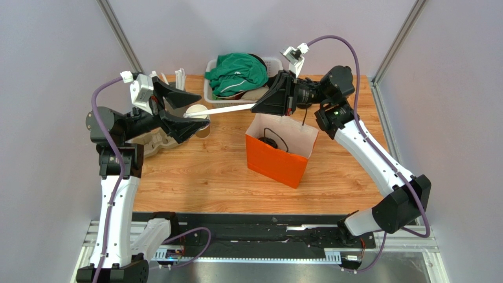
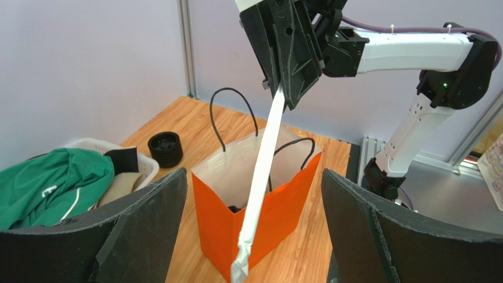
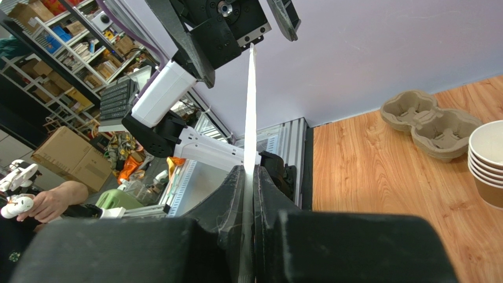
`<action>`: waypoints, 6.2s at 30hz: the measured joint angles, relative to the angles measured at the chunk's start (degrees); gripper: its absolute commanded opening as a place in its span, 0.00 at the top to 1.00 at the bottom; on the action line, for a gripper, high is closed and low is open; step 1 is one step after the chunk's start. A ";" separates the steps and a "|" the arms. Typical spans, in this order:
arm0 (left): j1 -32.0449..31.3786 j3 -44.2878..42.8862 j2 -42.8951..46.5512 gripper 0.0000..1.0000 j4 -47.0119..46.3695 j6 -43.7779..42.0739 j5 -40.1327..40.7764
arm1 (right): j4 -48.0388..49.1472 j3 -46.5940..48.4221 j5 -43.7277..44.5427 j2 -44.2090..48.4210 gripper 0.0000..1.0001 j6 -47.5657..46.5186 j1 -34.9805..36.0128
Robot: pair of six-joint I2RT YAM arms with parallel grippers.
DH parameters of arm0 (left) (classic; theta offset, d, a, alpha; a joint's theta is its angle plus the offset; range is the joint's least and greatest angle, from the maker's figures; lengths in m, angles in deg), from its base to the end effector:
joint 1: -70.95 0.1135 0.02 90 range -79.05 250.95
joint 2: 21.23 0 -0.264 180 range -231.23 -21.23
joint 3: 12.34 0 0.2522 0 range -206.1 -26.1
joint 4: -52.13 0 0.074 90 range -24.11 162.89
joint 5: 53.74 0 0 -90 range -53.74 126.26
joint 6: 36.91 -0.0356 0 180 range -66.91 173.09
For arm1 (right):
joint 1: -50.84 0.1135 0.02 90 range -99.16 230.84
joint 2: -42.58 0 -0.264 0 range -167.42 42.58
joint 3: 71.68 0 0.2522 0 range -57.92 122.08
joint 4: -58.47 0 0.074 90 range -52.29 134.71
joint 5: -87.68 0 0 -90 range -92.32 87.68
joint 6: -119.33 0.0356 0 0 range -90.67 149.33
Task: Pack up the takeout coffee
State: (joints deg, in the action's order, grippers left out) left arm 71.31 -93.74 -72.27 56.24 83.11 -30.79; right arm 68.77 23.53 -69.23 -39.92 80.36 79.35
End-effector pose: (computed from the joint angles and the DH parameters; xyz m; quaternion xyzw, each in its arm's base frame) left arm 0.1506 -0.0318 0.4851 0.3373 0.5477 -0.4631 0.6097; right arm 0.2590 0.1779 0.4651 -0.3610 0.5413 0.6789 0.3402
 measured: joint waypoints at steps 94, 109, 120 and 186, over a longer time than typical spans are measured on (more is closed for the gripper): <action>0.42 4.61 4.02 0.01 10.01 -8.26 11.74 | -101.46 12.00 35.28 5.14 0.94 -91.41 -6.45; 0.50 5.11 4.00 0.01 9.55 -8.07 11.98 | -101.50 9.44 32.85 2.38 0.83 -92.91 -6.45; 0.50 5.14 4.00 0.01 9.20 -7.63 12.00 | -101.61 11.67 35.04 1.90 0.51 -92.72 -6.45; 1.05 -12.55 7.02 0.01 45.59 -42.77 48.15 | -39.89 -12.76 83.34 43.25 0.01 -69.51 -6.45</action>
State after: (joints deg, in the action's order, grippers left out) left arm 72.36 -106.28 -65.26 101.84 40.34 17.36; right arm 28.88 10.77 14.11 3.34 10.85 72.90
